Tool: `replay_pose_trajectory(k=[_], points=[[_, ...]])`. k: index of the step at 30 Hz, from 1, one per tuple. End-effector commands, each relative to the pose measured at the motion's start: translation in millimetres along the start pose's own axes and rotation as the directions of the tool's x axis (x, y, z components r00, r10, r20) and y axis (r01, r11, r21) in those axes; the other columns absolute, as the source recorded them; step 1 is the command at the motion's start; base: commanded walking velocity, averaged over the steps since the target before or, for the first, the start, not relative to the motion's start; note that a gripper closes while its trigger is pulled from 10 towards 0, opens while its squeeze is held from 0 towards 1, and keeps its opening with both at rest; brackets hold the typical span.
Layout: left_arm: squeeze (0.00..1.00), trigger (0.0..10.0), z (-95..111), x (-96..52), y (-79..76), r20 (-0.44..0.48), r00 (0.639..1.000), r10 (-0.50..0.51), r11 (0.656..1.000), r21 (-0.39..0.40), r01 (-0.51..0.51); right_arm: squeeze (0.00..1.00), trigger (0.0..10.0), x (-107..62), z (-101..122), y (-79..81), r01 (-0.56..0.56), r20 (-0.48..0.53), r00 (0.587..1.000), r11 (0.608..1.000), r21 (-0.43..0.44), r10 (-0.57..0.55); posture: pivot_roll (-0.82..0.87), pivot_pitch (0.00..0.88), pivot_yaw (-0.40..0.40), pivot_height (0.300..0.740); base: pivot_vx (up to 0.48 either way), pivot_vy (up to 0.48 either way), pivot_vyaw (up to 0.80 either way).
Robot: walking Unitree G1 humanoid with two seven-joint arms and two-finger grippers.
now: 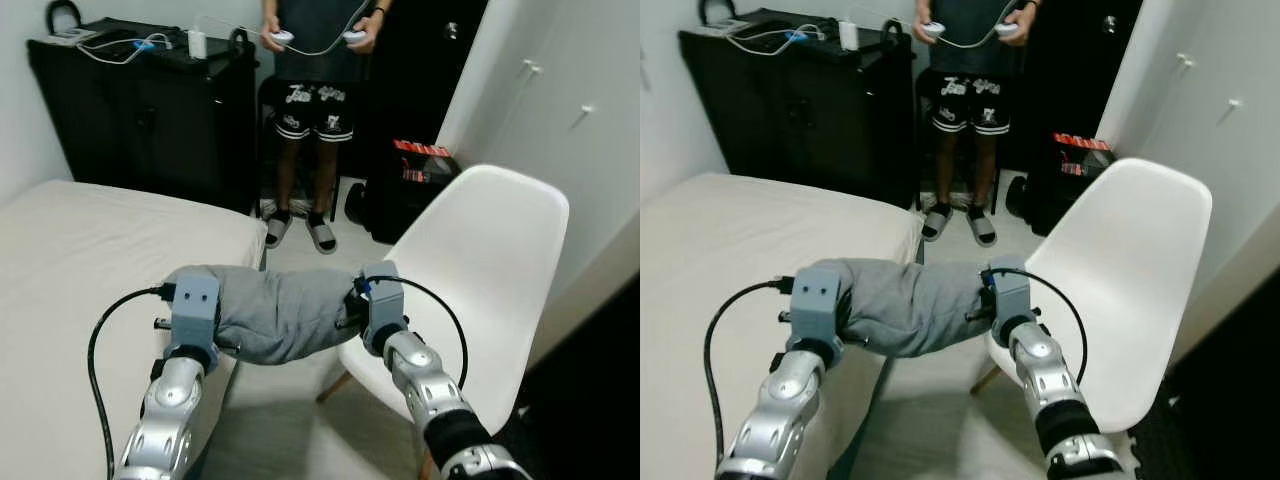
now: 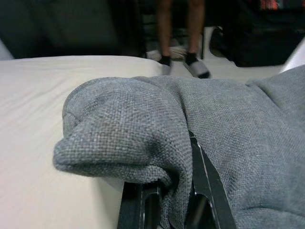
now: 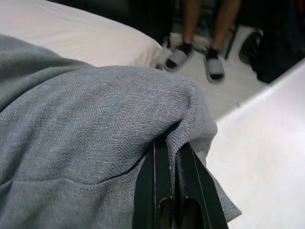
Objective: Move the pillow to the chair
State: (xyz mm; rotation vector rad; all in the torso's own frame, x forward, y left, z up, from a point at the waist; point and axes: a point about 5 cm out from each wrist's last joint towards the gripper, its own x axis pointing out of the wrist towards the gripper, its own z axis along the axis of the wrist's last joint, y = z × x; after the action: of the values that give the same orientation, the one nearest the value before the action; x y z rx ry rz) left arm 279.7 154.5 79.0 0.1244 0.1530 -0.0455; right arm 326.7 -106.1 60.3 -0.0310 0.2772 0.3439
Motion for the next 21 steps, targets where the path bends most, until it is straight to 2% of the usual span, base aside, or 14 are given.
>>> replay_pose_trajectory(k=[1, 13, 21], points=[[0.00, 10.0, 9.5, 3.8, -19.6, 0.030, 0.992, -0.124, 0.992, 0.038, 0.122, 0.00, 10.0, 2.6, 12.4, 4.6, -0.002, 0.076, 0.997, 1.000, 0.003, 0.002, 0.09, 0.000, 0.033, 0.740, 0.000, 0.000, -0.80], [0.00, 10.0, 7.6, 3.6, -22.7, 0.010, 0.984, -0.176, 0.982, 0.076, 0.175, 0.00, 10.0, 2.3, 9.1, 8.9, 0.019, 0.077, 0.997, 1.000, 0.011, -0.019, 0.10, 0.000, 0.078, 0.740, 0.000, 0.000, -0.80], [0.00, 10.0, 7.3, 5.8, -20.5, 0.003, 0.985, -0.174, 0.982, 0.077, 0.173, 0.00, 10.0, 1.6, 7.1, 11.6, 0.020, 0.074, 0.997, 1.000, 0.013, -0.021, 0.10, 0.000, 0.073, 0.740, 0.000, 0.000, -0.80]])
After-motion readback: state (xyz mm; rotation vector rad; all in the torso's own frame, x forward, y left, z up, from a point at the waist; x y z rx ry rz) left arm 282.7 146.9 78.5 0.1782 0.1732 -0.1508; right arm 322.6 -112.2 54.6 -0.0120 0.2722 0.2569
